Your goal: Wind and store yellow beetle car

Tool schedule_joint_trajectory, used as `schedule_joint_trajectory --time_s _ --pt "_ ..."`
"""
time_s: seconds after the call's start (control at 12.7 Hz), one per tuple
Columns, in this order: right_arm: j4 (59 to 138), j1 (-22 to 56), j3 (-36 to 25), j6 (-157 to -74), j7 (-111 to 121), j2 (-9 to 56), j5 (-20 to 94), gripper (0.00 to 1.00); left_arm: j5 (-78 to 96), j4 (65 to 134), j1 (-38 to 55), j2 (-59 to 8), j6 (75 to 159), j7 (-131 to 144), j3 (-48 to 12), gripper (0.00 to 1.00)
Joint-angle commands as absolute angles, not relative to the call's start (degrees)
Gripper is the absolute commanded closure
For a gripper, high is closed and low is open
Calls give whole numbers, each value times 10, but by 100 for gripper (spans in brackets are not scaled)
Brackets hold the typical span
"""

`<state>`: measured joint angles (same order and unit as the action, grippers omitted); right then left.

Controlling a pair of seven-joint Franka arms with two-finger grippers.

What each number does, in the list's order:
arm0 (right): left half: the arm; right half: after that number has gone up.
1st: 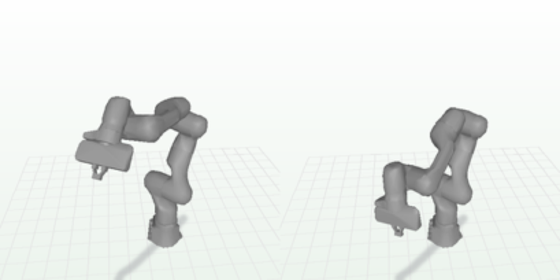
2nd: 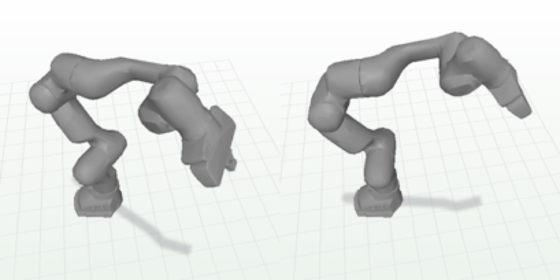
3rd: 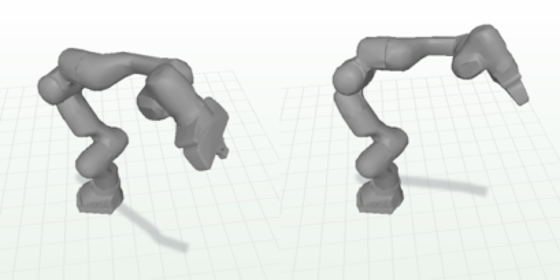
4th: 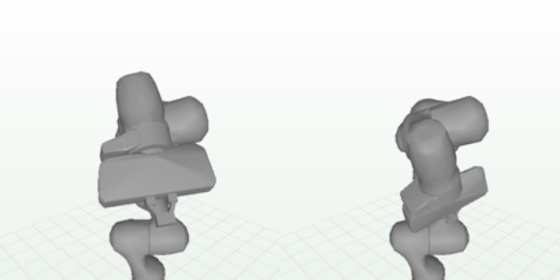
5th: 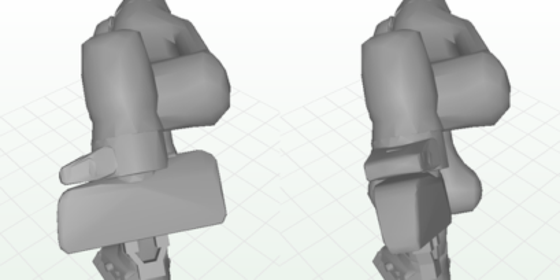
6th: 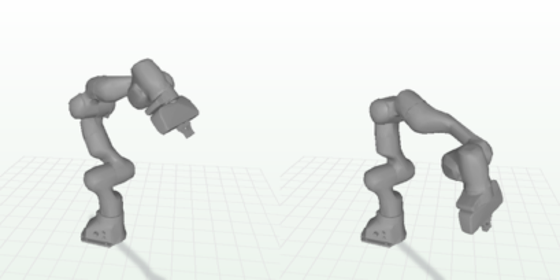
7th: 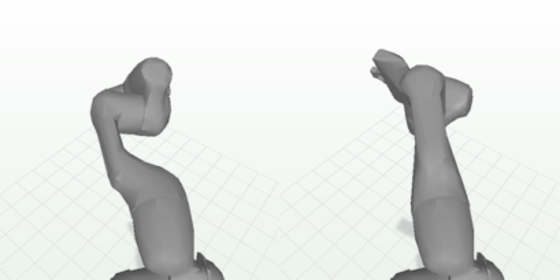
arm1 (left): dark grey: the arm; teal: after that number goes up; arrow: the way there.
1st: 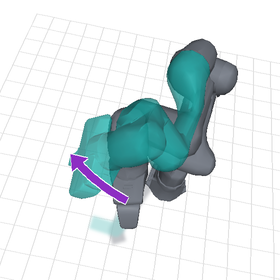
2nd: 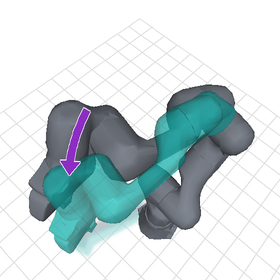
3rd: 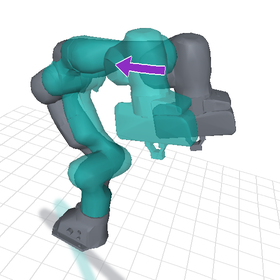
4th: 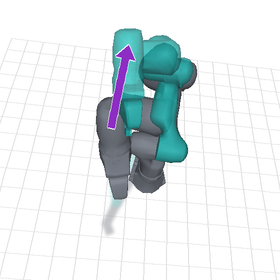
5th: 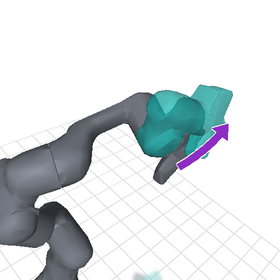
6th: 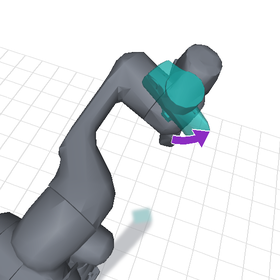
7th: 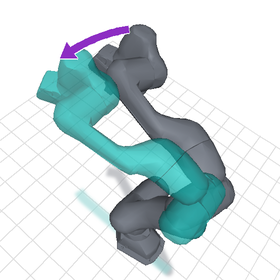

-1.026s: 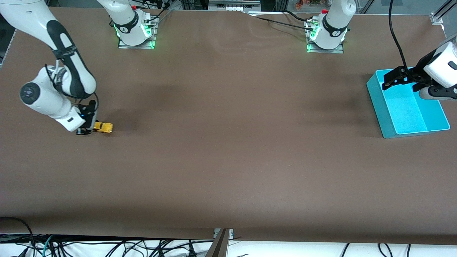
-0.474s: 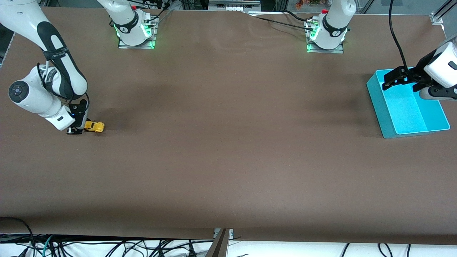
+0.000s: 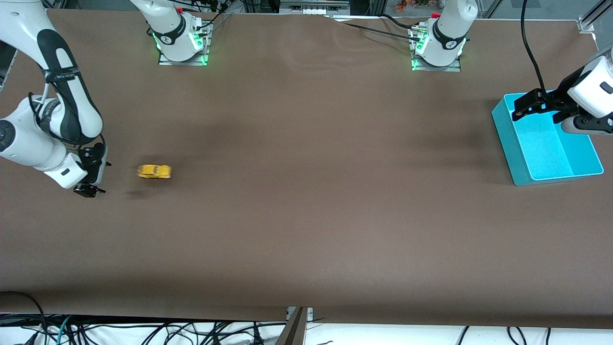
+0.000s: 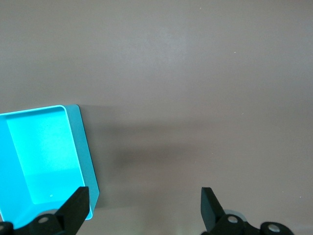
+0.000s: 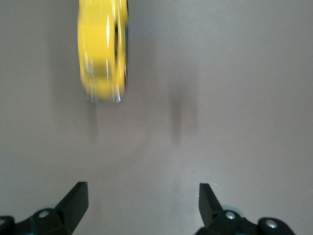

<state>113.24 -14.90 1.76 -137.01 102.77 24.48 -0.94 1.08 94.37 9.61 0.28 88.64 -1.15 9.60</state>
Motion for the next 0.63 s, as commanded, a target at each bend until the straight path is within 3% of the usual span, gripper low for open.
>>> schedule_joint_trajectory --time_s 0.0,0.39,0.55 --pt "1116 -152 26 -1341 1028 238 -9 0 4 933 96 3 879 -15 95 0" --pt "1101 -152 36 -1314 942 206 -8 0 4 934 95 3 876 -17 96 0" --pt "1049 -151 47 -1257 883 202 -8 0 4 936 95 1 874 -17 97 0"
